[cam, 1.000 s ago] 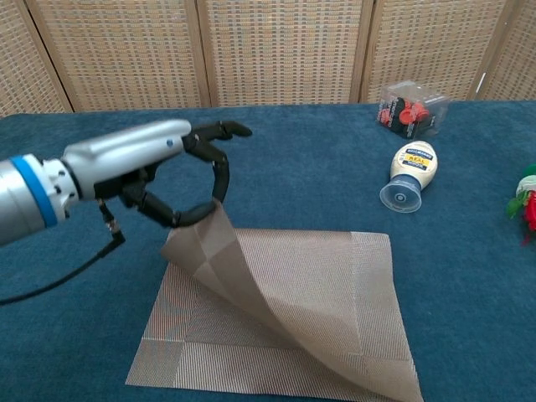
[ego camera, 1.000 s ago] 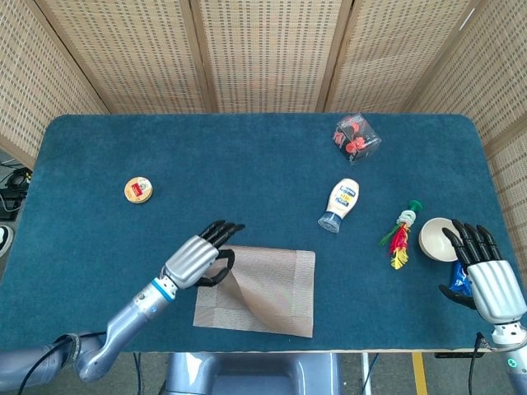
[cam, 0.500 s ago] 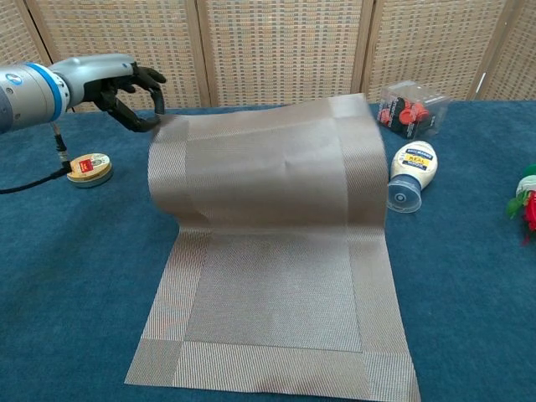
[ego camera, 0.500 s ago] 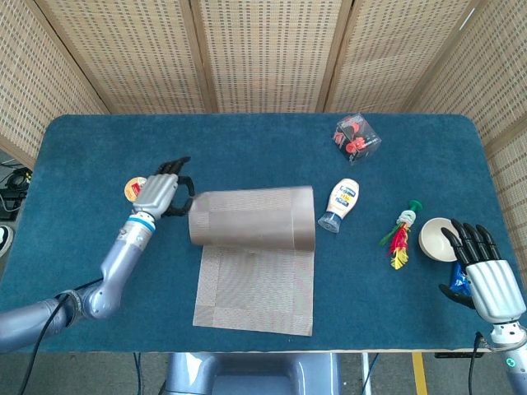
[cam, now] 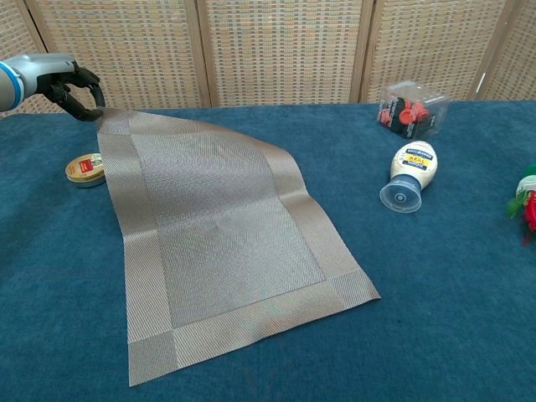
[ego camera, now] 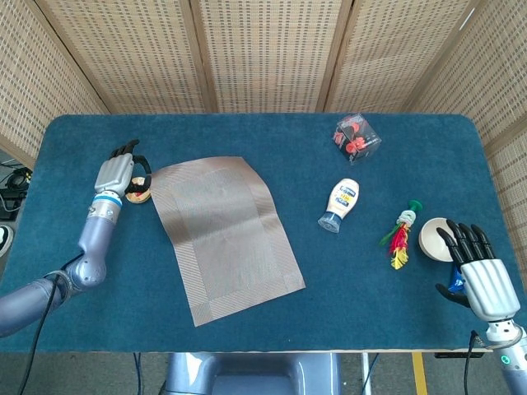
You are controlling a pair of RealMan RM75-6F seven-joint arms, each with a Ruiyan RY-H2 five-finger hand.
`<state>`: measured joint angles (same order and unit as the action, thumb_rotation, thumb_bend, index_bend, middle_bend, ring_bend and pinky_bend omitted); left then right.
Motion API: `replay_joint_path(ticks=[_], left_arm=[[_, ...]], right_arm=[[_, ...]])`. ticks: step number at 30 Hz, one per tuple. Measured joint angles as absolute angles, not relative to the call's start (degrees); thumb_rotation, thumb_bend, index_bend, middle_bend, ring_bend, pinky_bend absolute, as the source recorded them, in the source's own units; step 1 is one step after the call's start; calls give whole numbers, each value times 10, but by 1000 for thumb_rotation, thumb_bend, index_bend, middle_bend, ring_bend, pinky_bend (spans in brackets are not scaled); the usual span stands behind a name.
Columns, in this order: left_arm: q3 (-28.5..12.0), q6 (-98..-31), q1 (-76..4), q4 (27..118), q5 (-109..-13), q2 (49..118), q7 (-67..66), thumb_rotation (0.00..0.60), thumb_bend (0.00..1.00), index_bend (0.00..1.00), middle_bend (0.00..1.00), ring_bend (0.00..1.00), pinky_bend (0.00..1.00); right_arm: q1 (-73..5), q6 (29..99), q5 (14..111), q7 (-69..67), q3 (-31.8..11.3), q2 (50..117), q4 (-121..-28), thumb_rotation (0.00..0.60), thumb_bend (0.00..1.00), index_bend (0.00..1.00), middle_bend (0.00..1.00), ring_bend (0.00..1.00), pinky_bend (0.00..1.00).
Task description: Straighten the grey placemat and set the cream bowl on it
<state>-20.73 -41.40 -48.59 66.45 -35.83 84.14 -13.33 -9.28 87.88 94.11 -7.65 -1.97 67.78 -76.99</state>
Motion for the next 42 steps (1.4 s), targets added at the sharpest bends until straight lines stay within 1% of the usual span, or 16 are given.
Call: replay_joint_path(ticks=[4,7,11,16,20,23,28,33,38,42], left_arm=[[-208,-419,-468,685,-406,823,-98,600,0,0,0,0,0],[-205,-449,-444,720,-458,798,-77,600,0,0,0,0,0],[-192,-516,-400,796,-520,746,-69,600,0,0,0,0,0],[-171,-609,-337,910,-550,680,-82,600,0,0,0,0,0],[-138,-684,-268,996,-579,622,-91,600,0,0,0,0,0],[-110,-720,-225,1032,-604,591,-93,600,0,0,0,0,0],[-70,-782,-170,1060,-655,575,-98,600,0,0,0,0,0],[-39,-838,-134,1070,-707,580,-119,600,0,0,0,0,0],[-29,-855,-113,1073,-735,585,-99,600,0,0,0,0,0],[-25,-859,-104,1070,-751,581,-85,600,0,0,0,0,0]], right_arm=[[-94,875,942,-73,-18,680,-768,600,0,0,0,0,0],[-95,873,945,-69,-15,682,-767,600,0,0,0,0,0],[-99,866,955,-55,-9,688,-765,600,0,0,0,0,0],[-118,846,983,-44,0,690,-766,600,0,14,0,0,0],[-155,806,1013,-42,8,685,-774,600,0,30,0,0,0],[-187,771,1031,-40,10,681,-787,600,0,53,0,0,0],[-239,711,1048,-30,9,685,-805,600,0,79,0,0,0],[-278,641,1047,-17,7,714,-812,600,0,105,0,0,0],[-320,571,1031,12,0,771,-802,600,0,131,0,0,0],[-343,538,1016,37,-5,811,-790,600,0,146,0,0,0]])
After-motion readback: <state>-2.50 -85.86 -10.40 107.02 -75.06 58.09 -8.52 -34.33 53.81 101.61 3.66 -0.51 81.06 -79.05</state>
